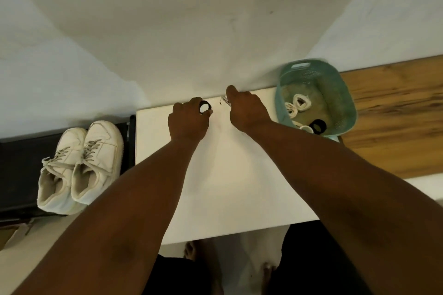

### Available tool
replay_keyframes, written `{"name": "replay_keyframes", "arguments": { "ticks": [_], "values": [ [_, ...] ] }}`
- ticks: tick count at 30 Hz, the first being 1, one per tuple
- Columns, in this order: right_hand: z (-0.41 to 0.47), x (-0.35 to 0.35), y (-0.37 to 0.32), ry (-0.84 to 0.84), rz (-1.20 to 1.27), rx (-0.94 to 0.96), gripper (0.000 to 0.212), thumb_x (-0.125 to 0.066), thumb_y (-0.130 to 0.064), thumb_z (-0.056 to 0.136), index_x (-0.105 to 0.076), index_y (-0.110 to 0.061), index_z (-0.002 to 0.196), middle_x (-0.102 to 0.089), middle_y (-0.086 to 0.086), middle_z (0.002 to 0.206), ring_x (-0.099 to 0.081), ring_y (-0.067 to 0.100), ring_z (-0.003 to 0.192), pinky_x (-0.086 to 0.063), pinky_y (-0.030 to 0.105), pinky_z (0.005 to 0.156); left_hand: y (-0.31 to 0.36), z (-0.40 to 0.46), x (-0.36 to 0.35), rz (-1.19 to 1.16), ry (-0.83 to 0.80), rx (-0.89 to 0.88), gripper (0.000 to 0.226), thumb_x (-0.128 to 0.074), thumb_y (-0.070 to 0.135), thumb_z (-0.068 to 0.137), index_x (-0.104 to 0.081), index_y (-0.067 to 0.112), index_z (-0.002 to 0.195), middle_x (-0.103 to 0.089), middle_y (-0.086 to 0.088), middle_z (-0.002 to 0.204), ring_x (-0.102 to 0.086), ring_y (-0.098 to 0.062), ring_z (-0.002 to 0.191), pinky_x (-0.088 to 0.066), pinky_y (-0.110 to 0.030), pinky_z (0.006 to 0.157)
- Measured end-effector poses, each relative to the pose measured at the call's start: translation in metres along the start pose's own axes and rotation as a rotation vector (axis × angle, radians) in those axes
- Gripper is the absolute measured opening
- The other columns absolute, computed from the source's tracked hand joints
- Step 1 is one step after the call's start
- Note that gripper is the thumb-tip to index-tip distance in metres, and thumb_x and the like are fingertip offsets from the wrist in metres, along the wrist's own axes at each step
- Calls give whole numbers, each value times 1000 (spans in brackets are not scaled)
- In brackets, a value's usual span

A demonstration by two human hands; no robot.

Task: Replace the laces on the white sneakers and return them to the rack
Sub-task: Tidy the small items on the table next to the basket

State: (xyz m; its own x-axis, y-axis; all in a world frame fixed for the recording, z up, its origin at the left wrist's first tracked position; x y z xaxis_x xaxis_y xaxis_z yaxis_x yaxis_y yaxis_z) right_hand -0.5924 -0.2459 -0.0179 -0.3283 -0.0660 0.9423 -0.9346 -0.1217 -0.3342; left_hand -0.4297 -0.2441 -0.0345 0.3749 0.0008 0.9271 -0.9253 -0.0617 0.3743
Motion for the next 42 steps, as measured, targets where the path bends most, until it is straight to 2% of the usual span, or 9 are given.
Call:
{"name": "replay_keyframes", "arguments": {
  "ticks": [9, 12, 15, 20, 25, 30, 34, 38, 42],
  "values": [
    [-27, 130, 122, 200, 37, -225, 13, -54, -9, 90, -46, -15, 99, -56, 5, 77, -56, 27, 68, -37, 32, 56, 190, 19, 19, -141, 47, -347, 34, -68, 49, 87, -70, 25, 110, -71, 3, 104, -62, -25, 98, -50, -38, 80],
    [-36, 139, 165, 187, -2, -291, 17, -61, -7, 85, -54, -14, 99, -65, 13, 90, -64, 34, 82, -43, 33, 65, 250, 21, -10, -34, -74, -354, 19, -68, 38, 84, -71, 20, 89, -70, 1, 87, -67, -25, 84, -44, -31, 63],
    [-33, 116, 190, 78, -42, -343, 25, -63, -8, 91, -63, -9, 116, -69, 13, 111, -66, 32, 99, -50, 37, 80, 281, 22, -35, 149, -106, -338, 14, -65, 25, 89, -70, 17, 99, -71, -3, 98, -69, -26, 91, -43, -29, 65],
    [-25, 88, 196, 32, -145, -238, 15, -50, -6, 98, -65, -5, 98, -67, 17, 99, -65, 36, 91, -45, 38, 67, 300, 25, -73, 408, -107, -479, 26, -46, 17, 103, -69, 15, 116, -69, -5, 120, -63, -25, 112, -49, -32, 86],
    [-12, 52, 215, -215, -137, -318, 27, -65, -15, 97, -64, -6, 122, -66, 17, 123, -64, 33, 112, -51, 42, 95, 301, 34, -89, 435, -160, -475, 27, -45, 17, 105, -69, 14, 119, -69, -4, 121, -67, -23, 109, -52, -33, 87],
    [-16, 56, 223, -119, -212, -275, 22, -61, -13, 99, -65, -5, 119, -68, 16, 117, -67, 31, 107, -53, 39, 90, 292, 34, -97, 388, -206, -413, 21, -56, 19, 102, -70, 16, 117, -69, -2, 120, -67, -20, 111, -50, -30, 88],
    [-14, 58, 221, -207, -117, -353, 25, -62, -13, 98, -65, -3, 122, -67, 18, 122, -65, 34, 112, -52, 42, 93, 295, 28, -84, 335, -206, -409, 20, -57, 18, 101, -70, 15, 116, -70, -3, 119, -67, -23, 109, -51, -32, 88],
    [-9, 96, 208, -1, -92, -320, 22, -59, -12, 97, -65, -7, 118, -68, 16, 117, -66, 35, 104, -52, 40, 88, 280, 37, -41, 176, -92, -373, 22, -63, 17, 85, -72, 17, 105, -71, -5, 105, -70, -27, 94, -49, -31, 70],
    [-6, 125, 186, 157, -10, -333, 19, -63, -10, 83, -64, -14, 102, -68, 10, 96, -64, 31, 86, -50, 35, 74, 217, 44, 0, 124, -31, -250, 28, -58, 16, 84, -72, 22, 107, -71, -2, 105, -68, -29, 93, -41, -29, 71]
  ]
}}
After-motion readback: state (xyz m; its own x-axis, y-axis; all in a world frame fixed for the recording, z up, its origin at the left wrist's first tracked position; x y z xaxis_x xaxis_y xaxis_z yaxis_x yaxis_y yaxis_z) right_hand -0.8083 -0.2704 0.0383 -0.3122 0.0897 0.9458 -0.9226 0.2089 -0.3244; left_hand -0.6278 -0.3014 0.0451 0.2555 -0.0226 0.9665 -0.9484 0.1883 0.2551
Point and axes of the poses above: each hand's wrist, its own z-axis towards the middle knuckle, its own x-axis out of the back of the hand, y = z × x, the point moved 10 cm from there along z, towards the middle knuckle
